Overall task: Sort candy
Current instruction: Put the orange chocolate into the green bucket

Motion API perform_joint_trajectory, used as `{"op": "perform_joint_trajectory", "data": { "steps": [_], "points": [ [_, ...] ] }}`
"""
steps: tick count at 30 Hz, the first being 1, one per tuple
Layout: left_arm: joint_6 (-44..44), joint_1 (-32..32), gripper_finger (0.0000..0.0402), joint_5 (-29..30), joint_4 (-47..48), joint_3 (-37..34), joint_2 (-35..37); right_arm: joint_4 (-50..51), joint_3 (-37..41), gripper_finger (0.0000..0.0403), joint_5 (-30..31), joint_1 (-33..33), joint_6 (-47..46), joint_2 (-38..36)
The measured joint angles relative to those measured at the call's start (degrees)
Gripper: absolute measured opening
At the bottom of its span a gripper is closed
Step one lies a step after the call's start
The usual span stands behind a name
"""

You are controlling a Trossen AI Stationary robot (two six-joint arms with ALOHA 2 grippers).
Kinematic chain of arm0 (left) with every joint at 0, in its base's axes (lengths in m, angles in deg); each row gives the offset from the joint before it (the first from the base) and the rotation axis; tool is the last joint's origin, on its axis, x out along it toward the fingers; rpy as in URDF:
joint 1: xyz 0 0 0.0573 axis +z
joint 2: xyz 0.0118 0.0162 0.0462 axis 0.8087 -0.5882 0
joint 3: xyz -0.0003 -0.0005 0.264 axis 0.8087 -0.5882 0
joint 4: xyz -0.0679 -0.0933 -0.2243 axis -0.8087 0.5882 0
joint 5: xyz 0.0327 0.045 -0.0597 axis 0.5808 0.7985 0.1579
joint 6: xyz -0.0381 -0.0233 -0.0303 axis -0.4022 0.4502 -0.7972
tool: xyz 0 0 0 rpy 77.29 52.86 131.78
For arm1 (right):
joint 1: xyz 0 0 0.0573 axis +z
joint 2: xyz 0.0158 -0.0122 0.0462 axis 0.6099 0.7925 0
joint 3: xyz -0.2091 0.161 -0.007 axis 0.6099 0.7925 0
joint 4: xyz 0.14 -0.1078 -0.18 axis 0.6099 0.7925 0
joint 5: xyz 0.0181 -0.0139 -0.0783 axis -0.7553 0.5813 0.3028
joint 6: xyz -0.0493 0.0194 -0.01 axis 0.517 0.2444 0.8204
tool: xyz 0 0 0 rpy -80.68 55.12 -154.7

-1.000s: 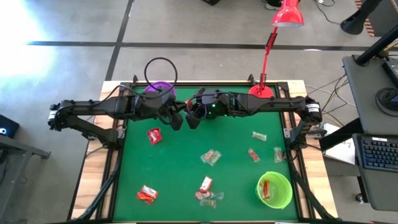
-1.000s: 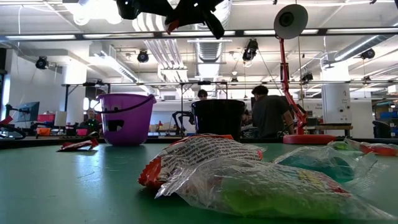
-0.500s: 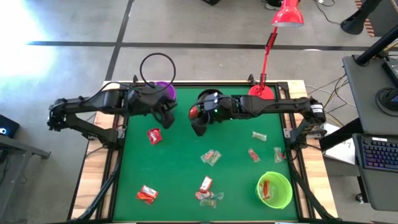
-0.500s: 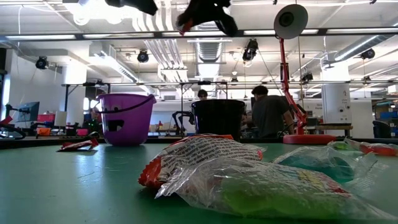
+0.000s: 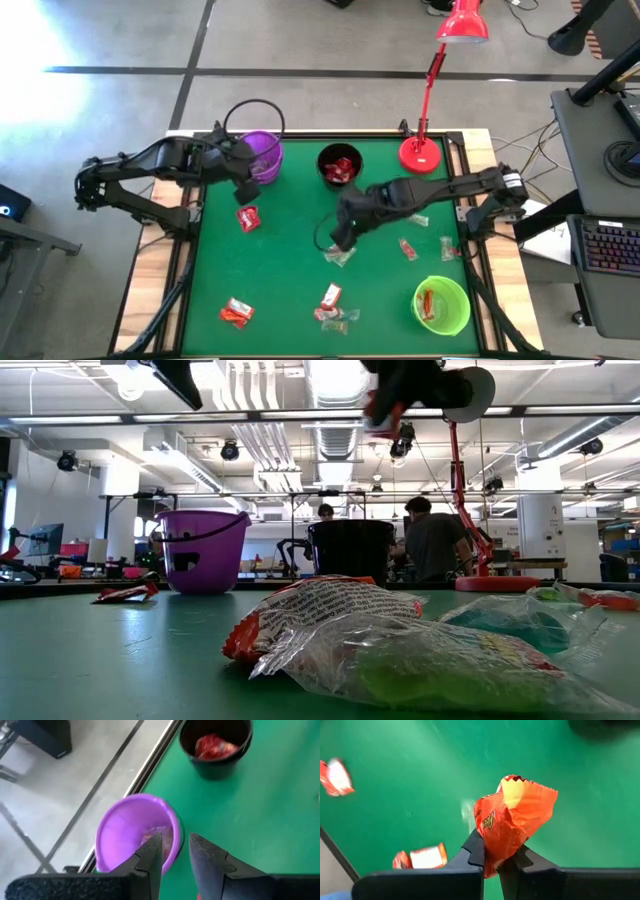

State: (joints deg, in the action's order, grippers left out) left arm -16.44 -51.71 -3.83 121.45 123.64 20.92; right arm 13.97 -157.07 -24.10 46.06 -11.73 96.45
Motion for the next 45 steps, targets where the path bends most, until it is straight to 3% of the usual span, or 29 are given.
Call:
{"op": "perform_joint_trajectory", "data": {
  "steps": [12,21,24,32,45],
  "points": [
    [5.0,0.0,0.008,0.3,2.6,-0.1,0.3,13.3,0.0,0.0013,0.2,16.0,-33.1,0.1],
    [7.5,0.0,0.008,0.2,2.5,-0.1,0.3,21.8,0.0,0.0013,0.3,30.4,-65.1,0.1],
    [7.8,0.0,0.008,0.2,2.5,-0.1,0.3,23.6,0.0,0.0013,-2.4,34.2,-74.7,0.1],
    [7.8,0.0,0.008,0.2,2.4,-0.2,0.3,27.8,1.0,0.0015,-13.6,36.1,-77.1,0.8],
    [7.8,0.0,0.008,0.0,2.5,-0.2,0.3,27.3,4.8,0.0086,-17.5,36.2,-77.7,1.0]
  ]
}}
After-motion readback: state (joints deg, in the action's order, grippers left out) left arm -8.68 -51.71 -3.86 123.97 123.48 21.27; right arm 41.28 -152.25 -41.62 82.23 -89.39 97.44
